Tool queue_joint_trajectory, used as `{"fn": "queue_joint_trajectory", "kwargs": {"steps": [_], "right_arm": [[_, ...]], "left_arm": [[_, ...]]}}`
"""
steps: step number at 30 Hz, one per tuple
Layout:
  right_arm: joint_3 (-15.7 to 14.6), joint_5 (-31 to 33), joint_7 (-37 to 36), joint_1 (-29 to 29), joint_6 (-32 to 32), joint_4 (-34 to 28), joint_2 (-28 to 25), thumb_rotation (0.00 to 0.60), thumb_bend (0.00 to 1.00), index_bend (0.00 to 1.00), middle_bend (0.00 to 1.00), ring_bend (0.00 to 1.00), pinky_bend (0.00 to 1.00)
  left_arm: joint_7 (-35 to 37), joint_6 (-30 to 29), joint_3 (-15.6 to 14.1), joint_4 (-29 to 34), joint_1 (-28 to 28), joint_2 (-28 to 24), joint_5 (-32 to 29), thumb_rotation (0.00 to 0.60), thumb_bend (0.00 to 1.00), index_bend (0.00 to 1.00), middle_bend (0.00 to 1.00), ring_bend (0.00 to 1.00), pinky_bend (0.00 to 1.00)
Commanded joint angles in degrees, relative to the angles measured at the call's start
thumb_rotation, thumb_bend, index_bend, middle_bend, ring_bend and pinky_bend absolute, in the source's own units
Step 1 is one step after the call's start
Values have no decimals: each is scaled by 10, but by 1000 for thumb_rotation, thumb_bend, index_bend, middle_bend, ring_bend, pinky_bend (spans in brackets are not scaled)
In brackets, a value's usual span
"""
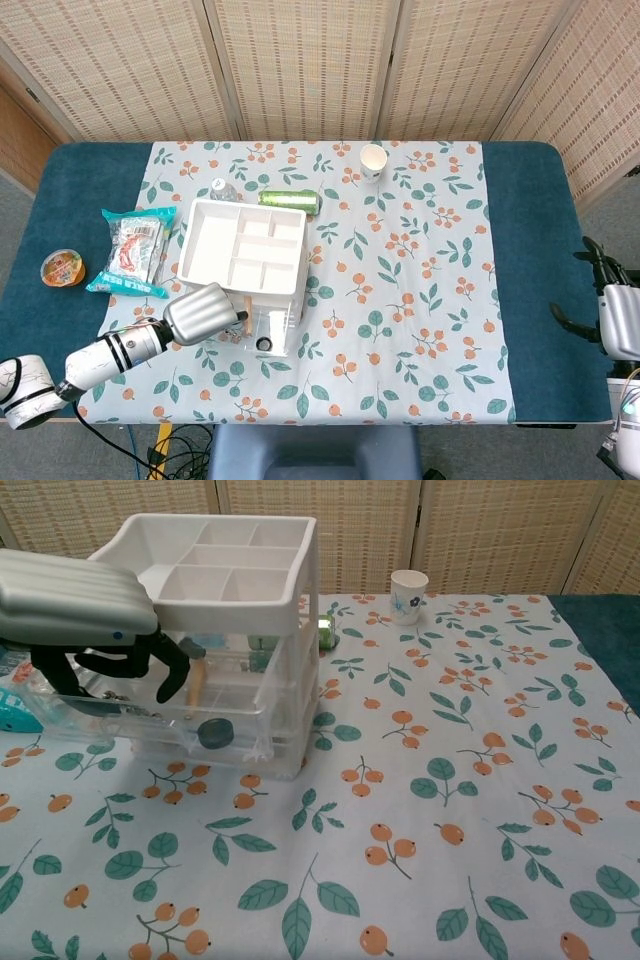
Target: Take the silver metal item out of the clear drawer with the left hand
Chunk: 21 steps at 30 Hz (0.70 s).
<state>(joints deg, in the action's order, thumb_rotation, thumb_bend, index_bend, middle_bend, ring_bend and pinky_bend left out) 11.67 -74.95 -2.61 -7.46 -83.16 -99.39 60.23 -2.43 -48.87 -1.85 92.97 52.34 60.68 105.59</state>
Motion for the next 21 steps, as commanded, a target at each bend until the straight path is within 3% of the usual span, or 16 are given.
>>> {"fn": "queue_joint_trajectory", "kwargs": {"steps": [1, 21], "right_arm": [[0, 1, 0, 0, -1, 0, 0, 600, 262, 0, 217, 206, 363], [2, 1, 0, 0, -2, -1, -1, 600, 263, 0, 217, 207, 364]], "left_arm": [[0, 0, 0, -1, 2, 2, -1, 600, 220, 492, 934, 929, 995], [-4, 11, -5, 1, 12, 4, -17, 600, 220, 526, 934, 930, 995]]}}
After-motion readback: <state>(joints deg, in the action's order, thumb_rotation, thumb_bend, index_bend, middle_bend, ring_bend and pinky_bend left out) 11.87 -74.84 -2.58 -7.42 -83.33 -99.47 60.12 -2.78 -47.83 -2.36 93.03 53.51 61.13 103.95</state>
